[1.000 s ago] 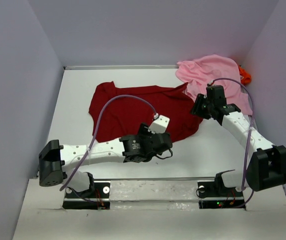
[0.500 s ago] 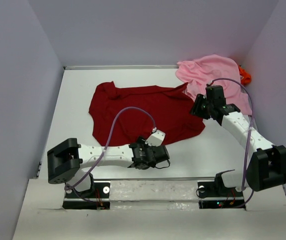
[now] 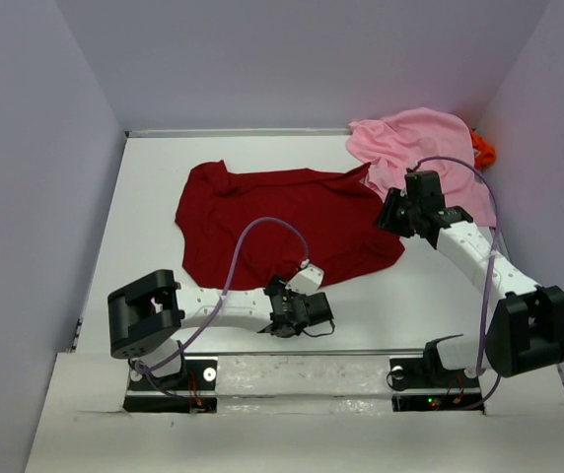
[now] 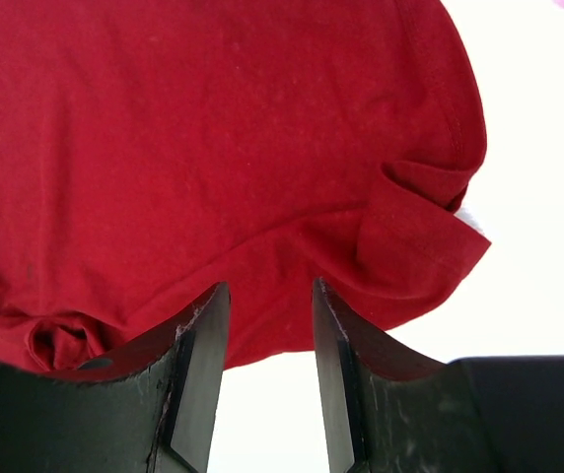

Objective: Fold and stack the t-shirts
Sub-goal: Flatten the tshirt out

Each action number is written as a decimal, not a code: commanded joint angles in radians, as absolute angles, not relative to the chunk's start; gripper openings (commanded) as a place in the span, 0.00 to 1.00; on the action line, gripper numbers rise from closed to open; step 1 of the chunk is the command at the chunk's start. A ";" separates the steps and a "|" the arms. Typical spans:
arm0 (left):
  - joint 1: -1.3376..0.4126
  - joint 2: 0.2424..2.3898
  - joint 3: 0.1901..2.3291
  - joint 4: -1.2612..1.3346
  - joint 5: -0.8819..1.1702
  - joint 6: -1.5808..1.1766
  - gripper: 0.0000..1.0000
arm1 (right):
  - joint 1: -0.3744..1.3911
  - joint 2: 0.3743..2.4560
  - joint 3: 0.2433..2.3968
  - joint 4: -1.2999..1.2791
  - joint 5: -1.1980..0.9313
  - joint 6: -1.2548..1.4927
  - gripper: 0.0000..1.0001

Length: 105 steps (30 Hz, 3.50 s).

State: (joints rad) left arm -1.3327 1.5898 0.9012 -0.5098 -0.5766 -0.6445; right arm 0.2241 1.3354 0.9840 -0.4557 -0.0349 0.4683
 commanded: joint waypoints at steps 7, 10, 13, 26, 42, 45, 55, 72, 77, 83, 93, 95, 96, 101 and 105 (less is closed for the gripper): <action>-1.305 1.641 0.917 -0.543 -0.649 -0.669 0.81 | 0.233 1.299 0.974 -0.410 -0.060 0.465 0.43; -1.301 1.672 0.930 -0.552 -0.673 -0.683 0.81 | 0.233 1.296 0.965 -0.403 -0.067 0.465 0.43; -1.301 1.715 0.951 -0.566 -0.687 -0.689 0.80 | 0.233 1.290 0.959 -0.402 -0.071 0.463 0.42; -1.305 1.730 0.989 -0.615 -0.732 -0.713 0.00 | 0.233 1.284 0.939 -0.385 -0.083 0.463 0.39; -1.411 1.436 1.224 -1.077 -0.845 -0.879 0.00 | 0.233 1.408 1.031 -0.419 0.040 0.483 0.45; -1.411 1.424 1.229 -1.092 -0.856 -0.867 0.00 | 0.233 1.463 1.077 -0.452 0.038 0.476 0.46; -1.410 1.413 1.138 -0.942 -0.747 -0.749 0.23 | 0.233 1.509 1.095 -0.456 0.064 0.459 0.47; -1.422 1.402 1.000 -0.700 -0.519 -0.660 0.47 | 0.233 1.546 1.097 -0.453 0.118 0.468 0.47; -1.427 1.465 1.035 -0.683 -0.584 -0.706 0.47 | 0.233 1.580 1.094 -0.474 0.239 0.474 0.47; -1.425 1.393 1.143 -0.768 -0.771 -0.785 0.47 | 0.233 1.562 1.106 -0.495 0.357 0.492 0.47; -1.404 1.216 1.095 -0.729 -0.901 -0.804 0.47 | 0.233 1.601 1.143 -0.506 0.304 0.488 0.47; -1.404 1.215 1.092 -0.744 -0.902 -0.824 0.47 | 0.233 1.632 1.140 -0.491 0.282 0.494 0.47; -1.404 1.215 1.091 -0.752 -0.902 -0.825 0.47 | 0.233 1.644 1.140 -0.485 0.281 0.494 0.47; -1.404 1.201 1.091 -0.773 -0.900 -0.842 0.47 | 0.233 1.707 1.158 -0.472 0.265 0.489 0.46; -1.404 1.170 1.098 -0.775 -0.902 -0.838 0.47 | 0.233 1.717 1.166 -0.468 0.259 0.489 0.46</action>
State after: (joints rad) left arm -1.4052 1.2133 1.0943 -0.7612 -0.8429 -0.8032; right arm 0.2241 1.7271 1.1160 -0.5011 0.2649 0.4782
